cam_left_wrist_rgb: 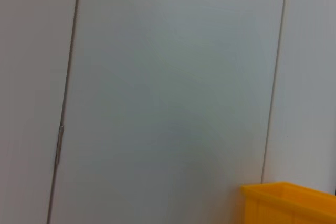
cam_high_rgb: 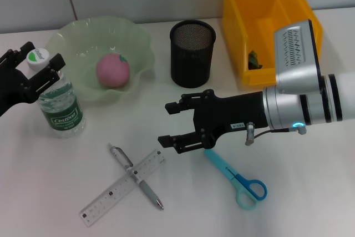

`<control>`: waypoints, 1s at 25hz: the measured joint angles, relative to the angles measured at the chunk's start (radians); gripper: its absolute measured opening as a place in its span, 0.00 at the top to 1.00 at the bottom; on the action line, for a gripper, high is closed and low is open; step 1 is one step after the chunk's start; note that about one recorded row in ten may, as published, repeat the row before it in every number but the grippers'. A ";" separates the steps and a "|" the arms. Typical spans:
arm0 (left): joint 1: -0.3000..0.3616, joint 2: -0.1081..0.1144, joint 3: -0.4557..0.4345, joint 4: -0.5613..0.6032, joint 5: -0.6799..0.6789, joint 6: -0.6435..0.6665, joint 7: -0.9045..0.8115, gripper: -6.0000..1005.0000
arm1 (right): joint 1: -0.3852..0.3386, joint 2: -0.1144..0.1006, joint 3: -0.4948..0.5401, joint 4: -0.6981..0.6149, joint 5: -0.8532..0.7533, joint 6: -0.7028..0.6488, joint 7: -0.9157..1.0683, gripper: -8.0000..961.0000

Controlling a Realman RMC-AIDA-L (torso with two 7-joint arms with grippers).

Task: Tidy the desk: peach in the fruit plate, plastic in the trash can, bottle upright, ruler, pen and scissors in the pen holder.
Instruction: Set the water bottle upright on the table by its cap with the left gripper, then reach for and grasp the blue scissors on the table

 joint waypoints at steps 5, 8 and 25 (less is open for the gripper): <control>0.003 0.000 0.000 0.000 0.000 0.007 0.001 0.20 | -0.001 0.000 0.000 0.000 0.000 -0.002 0.003 0.20; 0.005 0.001 0.000 0.000 0.000 0.017 -0.003 0.14 | -0.001 0.000 0.000 0.000 -0.007 -0.003 0.007 0.20; 0.140 0.025 0.005 0.168 0.014 0.249 -0.216 0.14 | -0.018 0.000 0.025 -0.008 -0.006 -0.012 0.016 0.20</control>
